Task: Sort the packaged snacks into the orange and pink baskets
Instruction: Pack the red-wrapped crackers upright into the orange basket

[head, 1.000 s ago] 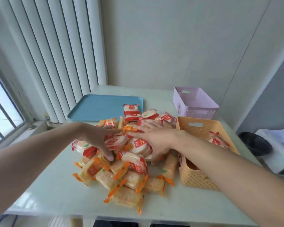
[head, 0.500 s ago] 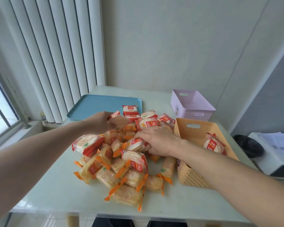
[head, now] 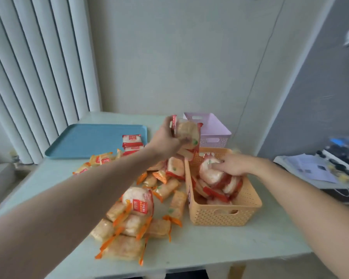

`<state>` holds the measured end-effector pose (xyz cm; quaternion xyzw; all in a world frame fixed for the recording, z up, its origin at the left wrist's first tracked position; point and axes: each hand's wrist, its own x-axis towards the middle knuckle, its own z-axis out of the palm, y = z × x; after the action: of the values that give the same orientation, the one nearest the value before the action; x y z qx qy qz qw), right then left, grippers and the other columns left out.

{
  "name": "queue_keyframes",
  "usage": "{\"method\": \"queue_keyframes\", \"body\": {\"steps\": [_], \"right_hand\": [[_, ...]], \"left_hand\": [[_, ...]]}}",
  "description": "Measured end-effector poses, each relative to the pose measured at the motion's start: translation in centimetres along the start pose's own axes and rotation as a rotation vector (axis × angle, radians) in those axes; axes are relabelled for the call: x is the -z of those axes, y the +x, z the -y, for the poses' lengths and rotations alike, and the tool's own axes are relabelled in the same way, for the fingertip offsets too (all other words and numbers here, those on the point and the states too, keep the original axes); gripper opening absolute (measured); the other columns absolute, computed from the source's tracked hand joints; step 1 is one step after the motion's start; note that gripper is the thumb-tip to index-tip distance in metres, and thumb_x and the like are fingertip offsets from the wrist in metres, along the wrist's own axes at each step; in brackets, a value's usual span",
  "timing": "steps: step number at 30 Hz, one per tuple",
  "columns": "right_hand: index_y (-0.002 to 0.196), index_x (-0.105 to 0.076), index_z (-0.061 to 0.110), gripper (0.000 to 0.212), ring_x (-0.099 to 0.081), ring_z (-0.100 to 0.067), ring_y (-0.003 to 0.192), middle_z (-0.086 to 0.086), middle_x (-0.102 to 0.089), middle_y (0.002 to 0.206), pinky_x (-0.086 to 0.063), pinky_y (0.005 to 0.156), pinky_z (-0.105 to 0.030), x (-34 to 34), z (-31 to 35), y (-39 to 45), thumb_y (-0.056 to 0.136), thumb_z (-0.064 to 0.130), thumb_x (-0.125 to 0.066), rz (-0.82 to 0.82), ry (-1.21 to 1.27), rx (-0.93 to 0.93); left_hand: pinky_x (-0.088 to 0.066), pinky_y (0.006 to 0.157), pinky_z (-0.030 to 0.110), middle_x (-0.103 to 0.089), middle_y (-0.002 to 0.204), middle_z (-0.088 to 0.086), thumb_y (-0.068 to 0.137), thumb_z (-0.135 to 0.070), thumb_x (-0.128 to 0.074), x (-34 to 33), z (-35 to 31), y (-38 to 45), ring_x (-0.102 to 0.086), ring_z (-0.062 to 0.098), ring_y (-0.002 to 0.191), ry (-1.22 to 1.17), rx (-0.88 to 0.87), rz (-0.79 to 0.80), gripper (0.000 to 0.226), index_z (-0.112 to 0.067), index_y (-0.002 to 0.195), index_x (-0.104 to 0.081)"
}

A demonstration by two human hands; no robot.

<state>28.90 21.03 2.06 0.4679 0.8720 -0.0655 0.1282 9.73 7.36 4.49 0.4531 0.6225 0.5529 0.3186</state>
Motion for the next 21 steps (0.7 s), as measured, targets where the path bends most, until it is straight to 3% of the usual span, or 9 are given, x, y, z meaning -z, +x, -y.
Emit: {"method": "queue_keyframes", "body": {"steps": [3, 6, 8, 10, 12, 14, 17, 19, 21], "right_hand": [[0.092, -0.065, 0.018, 0.076, -0.057, -0.021, 0.088, -0.007, -0.069, 0.103, -0.047, 0.071, -0.034, 0.6, -0.8, -1.7, 0.071, 0.09, -0.053, 0.065, -0.053, 0.038], [0.138, -0.057, 0.018, 0.091, -0.057, -0.022, 0.124, 0.002, -0.06, 0.138, -0.045, 0.1, -0.03, 3.4, -2.4, -3.2, 0.073, 0.08, -0.065, 0.176, -0.083, 0.069], [0.156, -0.038, 0.019, 0.103, -0.044, -0.022, 0.141, 0.0, -0.044, 0.157, -0.036, 0.112, -0.03, 5.0, -3.4, -3.3, 0.074, 0.072, -0.072, 0.107, -0.074, 0.033], [0.157, -0.034, 0.022, 0.096, -0.04, -0.023, 0.145, -0.002, -0.038, 0.161, -0.034, 0.117, -0.033, 5.9, -3.6, -2.7, 0.08, 0.061, -0.075, -0.04, -0.006, 0.017], [0.153, -0.041, 0.025, 0.074, -0.041, -0.022, 0.144, -0.002, -0.042, 0.158, -0.033, 0.115, -0.032, 6.1, -2.4, -1.6, 0.09, 0.046, -0.072, -0.205, 0.139, 0.089], [0.149, -0.046, 0.026, 0.057, -0.038, -0.021, 0.145, 0.0, -0.045, 0.156, -0.031, 0.113, -0.031, 5.8, 0.0, -0.5, 0.096, 0.035, -0.066, -0.328, 0.226, 0.189], [0.148, -0.047, 0.029, 0.049, -0.038, -0.021, 0.145, 0.0, -0.043, 0.157, -0.035, 0.112, -0.036, 5.2, 3.9, 2.1, 0.1, 0.032, -0.059, -0.328, 0.272, 0.296], [0.151, -0.042, 0.029, 0.061, -0.041, -0.021, 0.143, -0.001, -0.041, 0.158, -0.036, 0.111, -0.033, 5.0, 6.2, 4.1, 0.096, 0.036, -0.066, -0.242, 0.24, 0.336], [0.158, -0.029, 0.028, 0.094, -0.037, -0.022, 0.146, -0.001, -0.034, 0.163, -0.034, 0.114, -0.031, 4.6, 8.2, 6.2, 0.082, 0.044, -0.081, -0.077, 0.113, 0.355]], "left_hand": [[-0.063, 0.067, 0.046, -0.061, 0.127, 0.009, 0.091, -0.018, -0.069, -4.9, 1.5, 0.8, -0.071, 0.032, 0.096, 0.082, 0.002, 0.059, 0.078, -0.031, 0.153, -0.024], [-0.043, 0.106, 0.045, -0.06, 0.135, 0.013, 0.096, -0.042, -0.049, -7.8, 2.8, 1.4, -0.057, 0.034, 0.124, 0.558, -0.01, 0.075, 0.065, -0.031, 0.155, -0.022], [-0.018, 0.118, 0.054, -0.049, 0.148, 0.012, 0.096, -0.05, -0.04, -8.5, 3.8, 1.9, -0.032, 0.035, 0.145, 0.852, 0.07, 0.125, 0.063, -0.025, 0.152, -0.03], [-0.001, 0.121, 0.057, -0.022, 0.165, 0.009, 0.09, -0.052, -0.052, -8.6, 4.9, 2.2, -0.001, 0.033, 0.155, 0.986, 0.145, 0.258, 0.088, -0.016, 0.159, -0.011], [0.003, 0.122, 0.052, -0.002, 0.169, 0.003, 0.081, -0.063, -0.066, -8.2, 6.0, 2.5, 0.01, 0.032, 0.154, 0.965, 0.148, 0.356, 0.118, -0.015, 0.16, 0.007], [-0.004, 0.124, 0.051, -0.014, 0.168, 0.001, 0.071, -0.071, -0.068, -7.2, 5.8, 2.7, -0.003, 0.033, 0.155, 0.774, 0.098, 0.349, 0.117, -0.019, 0.16, -0.013], [-0.034, 0.117, 0.04, -0.046, 0.154, 0.0, 0.089, -0.044, -0.061, -3.3, 5.4, 3.6, -0.043, 0.026, 0.142, 0.585, -0.032, 0.104, 0.063, -0.02, 0.147, -0.049], [-0.043, 0.109, 0.037, -0.053, 0.147, -0.001, 0.089, -0.03, -0.059, 0.4, 5.7, 4.2, -0.052, 0.024, 0.132, 0.782, -0.108, -0.03, 0.05, -0.025, 0.139, -0.058], [-0.037, 0.113, 0.044, -0.049, 0.149, 0.002, 0.086, -0.037, -0.064, 3.9, 6.7, 4.9, -0.044, 0.027, 0.138, 0.97, -0.008, 0.045, 0.06, -0.03, 0.144, -0.05]]}}
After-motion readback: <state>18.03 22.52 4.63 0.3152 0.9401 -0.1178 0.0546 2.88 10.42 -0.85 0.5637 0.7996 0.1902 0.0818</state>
